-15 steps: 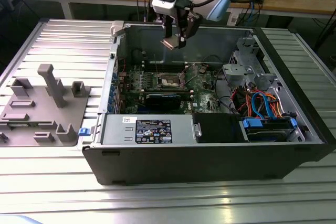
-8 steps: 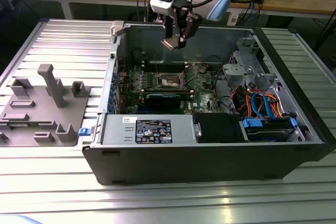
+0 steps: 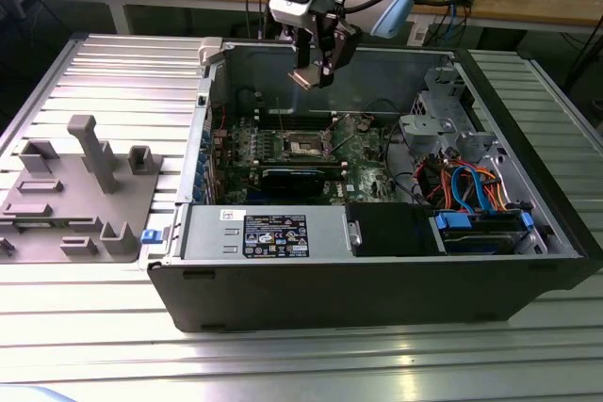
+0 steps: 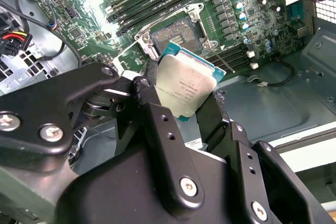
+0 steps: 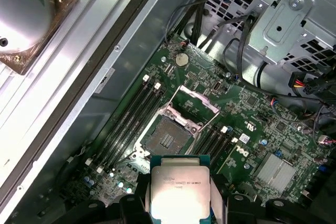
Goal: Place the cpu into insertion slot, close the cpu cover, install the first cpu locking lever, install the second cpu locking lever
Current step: 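Place the cpu into insertion slot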
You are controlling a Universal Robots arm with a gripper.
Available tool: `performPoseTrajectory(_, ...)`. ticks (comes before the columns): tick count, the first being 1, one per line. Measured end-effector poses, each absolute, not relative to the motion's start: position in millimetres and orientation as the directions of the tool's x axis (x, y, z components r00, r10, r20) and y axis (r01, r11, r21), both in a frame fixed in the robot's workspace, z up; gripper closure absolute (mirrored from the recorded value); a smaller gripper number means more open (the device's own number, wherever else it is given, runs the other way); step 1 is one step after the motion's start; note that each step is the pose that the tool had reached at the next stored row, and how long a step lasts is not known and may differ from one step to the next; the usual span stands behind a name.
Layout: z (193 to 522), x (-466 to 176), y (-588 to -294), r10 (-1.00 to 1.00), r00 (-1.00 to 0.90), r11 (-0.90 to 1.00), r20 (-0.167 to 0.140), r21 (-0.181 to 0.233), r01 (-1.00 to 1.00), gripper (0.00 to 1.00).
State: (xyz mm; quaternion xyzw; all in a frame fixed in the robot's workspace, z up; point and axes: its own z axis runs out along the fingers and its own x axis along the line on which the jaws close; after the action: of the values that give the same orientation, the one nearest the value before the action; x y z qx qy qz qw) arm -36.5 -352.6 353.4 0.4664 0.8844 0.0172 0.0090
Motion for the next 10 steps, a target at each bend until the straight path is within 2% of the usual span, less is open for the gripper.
performPoseTrajectory(10, 352.0, -36.5, -352.6, 0.876, -0.483, 0.482, 0.0, 0.039, 0.875, 0.46)
